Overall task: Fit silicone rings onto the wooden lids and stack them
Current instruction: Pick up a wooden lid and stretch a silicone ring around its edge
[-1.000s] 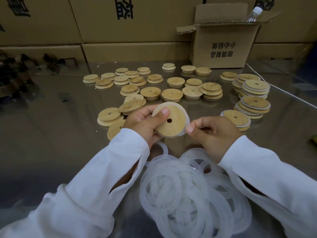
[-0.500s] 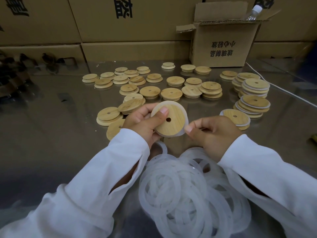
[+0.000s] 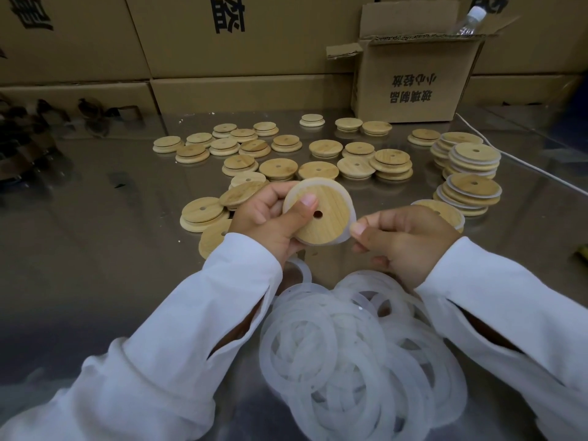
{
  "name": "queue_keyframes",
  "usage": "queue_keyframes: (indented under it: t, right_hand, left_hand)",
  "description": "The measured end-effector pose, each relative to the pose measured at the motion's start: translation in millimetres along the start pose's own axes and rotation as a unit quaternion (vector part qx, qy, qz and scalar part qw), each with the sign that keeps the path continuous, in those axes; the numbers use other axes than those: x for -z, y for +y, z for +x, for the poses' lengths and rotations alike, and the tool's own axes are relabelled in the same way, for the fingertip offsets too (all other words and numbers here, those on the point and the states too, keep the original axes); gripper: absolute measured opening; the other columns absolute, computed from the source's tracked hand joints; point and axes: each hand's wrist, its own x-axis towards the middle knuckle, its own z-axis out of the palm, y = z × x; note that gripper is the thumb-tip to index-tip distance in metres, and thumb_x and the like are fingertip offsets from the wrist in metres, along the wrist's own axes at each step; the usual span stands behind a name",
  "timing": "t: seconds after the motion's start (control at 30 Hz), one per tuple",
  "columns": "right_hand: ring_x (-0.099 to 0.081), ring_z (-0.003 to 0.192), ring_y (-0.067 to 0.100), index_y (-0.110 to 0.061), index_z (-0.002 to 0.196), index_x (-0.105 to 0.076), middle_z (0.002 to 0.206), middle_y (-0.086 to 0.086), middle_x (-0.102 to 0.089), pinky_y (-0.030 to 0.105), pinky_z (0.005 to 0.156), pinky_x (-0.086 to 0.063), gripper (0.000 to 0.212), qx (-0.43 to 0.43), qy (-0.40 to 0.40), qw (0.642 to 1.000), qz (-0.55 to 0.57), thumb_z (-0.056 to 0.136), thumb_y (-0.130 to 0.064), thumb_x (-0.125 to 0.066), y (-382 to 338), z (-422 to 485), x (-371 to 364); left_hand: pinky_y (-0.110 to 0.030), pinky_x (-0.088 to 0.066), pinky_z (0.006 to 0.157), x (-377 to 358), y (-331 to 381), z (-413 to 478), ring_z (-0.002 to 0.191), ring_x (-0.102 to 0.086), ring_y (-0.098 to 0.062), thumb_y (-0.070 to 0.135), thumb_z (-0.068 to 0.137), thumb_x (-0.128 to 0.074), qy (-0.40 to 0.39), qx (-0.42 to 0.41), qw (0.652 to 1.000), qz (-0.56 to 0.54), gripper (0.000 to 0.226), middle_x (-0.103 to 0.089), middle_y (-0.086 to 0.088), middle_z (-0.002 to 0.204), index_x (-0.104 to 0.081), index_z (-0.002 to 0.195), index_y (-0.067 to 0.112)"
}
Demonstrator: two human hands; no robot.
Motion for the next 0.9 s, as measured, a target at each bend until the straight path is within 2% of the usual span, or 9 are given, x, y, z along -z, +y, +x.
queue_keyframes:
  t: [0.1,0.23,0.3,0.4,0.5,0.6,0.7,0.77,0.9]
  right_hand:
    - [-0.057,0.076,0.015,-0.028,0.065,-0.062,0.074,-0.002,-0.065,0.032,0.081,-0.046,0.021,0.013,0.015,1.000,-0.021,0.085,-0.024,-0.061,1.0,-0.8,-0.3]
    - [-0.054,0.067,0.009,-0.030,0.063,-0.061,0.073,-0.005,-0.065,0.023,0.065,-0.041,0.022,0.023,0.019,0.999,-0.041,0.085,-0.025,-0.061,-1.6,-1.6,-0.4]
    - [-0.053,0.065,0.009,-0.030,0.063,-0.060,0.072,-0.004,-0.064,0.022,0.061,-0.040,0.023,0.024,0.019,0.998,-0.059,0.086,-0.025,-0.060,-1.3,-1.2,-1.1]
    - [-0.055,0.066,0.013,-0.028,0.062,-0.060,0.072,0.000,-0.065,0.027,0.069,-0.044,0.024,0.012,0.006,0.998,-0.054,0.086,-0.024,-0.060,0.3,-1.4,-2.8]
    - [-0.058,0.069,0.015,-0.026,0.061,-0.062,0.067,-0.004,-0.065,0.032,0.078,-0.047,0.025,-0.002,-0.006,1.000,-0.028,0.086,-0.024,-0.060,0.9,-1.2,-2.6]
    - [-0.057,0.067,0.012,-0.026,0.061,-0.063,0.064,-0.007,-0.064,0.033,0.079,-0.046,0.025,0.001,-0.001,1.000,-0.014,0.086,-0.023,-0.060,0.2,-1.3,-2.2]
    - [-0.053,0.062,0.010,-0.027,0.062,-0.062,0.066,-0.005,-0.063,0.026,0.069,-0.043,0.024,0.020,0.009,1.000,-0.019,0.086,-0.023,-0.060,-0.5,-2.6,-3.2]
    - [-0.054,0.066,0.009,-0.028,0.063,-0.060,0.069,-0.006,-0.063,0.021,0.062,-0.040,0.024,0.038,0.016,0.998,-0.040,0.086,-0.022,-0.059,-0.4,-3.1,-3.6]
    - [-0.056,0.072,0.009,-0.028,0.063,-0.057,0.070,-0.007,-0.061,0.018,0.062,-0.040,0.026,0.065,0.035,0.995,-0.073,0.087,-0.019,-0.059,1.4,-3.8,-4.3]
  left_hand:
    - [-0.028,-0.057,0.057,1.0,-0.4,0.1,0.073,-0.068,-0.011,0.021,0.062,-0.063,-0.005,0.001,1.000,0.007,0.025,-0.071,0.003,0.071,-0.061,0.086,0.013]
    - [-0.030,-0.057,0.058,1.9,-1.2,0.2,0.073,-0.069,-0.011,0.021,0.061,-0.063,-0.009,0.011,1.000,-0.004,0.028,-0.072,0.003,0.073,-0.063,0.087,0.012]
    - [-0.028,-0.056,0.057,2.2,-1.7,0.5,0.073,-0.069,-0.011,0.021,0.061,-0.063,-0.009,0.011,1.000,-0.005,0.028,-0.072,0.003,0.073,-0.063,0.088,0.012]
    - [-0.027,-0.056,0.059,3.7,-2.2,0.6,0.073,-0.069,-0.012,0.022,0.061,-0.064,-0.011,0.002,1.000,0.006,0.028,-0.072,0.002,0.073,-0.064,0.087,0.013]
    - [-0.027,-0.056,0.059,4.1,-2.3,-0.3,0.074,-0.069,-0.012,0.024,0.060,-0.065,-0.009,-0.017,1.000,0.023,0.027,-0.072,0.002,0.073,-0.064,0.086,0.014]
    - [-0.026,-0.055,0.058,2.8,-2.1,-0.6,0.072,-0.068,-0.011,0.023,0.061,-0.064,-0.004,-0.030,0.999,0.027,0.025,-0.072,0.003,0.072,-0.063,0.085,0.014]
    - [-0.025,-0.055,0.057,2.8,-1.7,0.7,0.070,-0.068,-0.011,0.020,0.062,-0.063,-0.004,-0.003,1.000,0.000,0.026,-0.071,0.002,0.071,-0.063,0.086,0.012]
    - [-0.026,-0.056,0.058,2.9,-2.7,2.0,0.070,-0.068,-0.012,0.021,0.060,-0.063,0.003,0.025,1.000,-0.017,0.028,-0.072,0.002,0.071,-0.064,0.087,0.011]
    - [-0.028,-0.057,0.059,2.7,-4.7,2.8,0.072,-0.068,-0.016,0.021,0.057,-0.064,0.017,0.070,0.996,-0.043,0.030,-0.071,-0.002,0.073,-0.066,0.085,0.010]
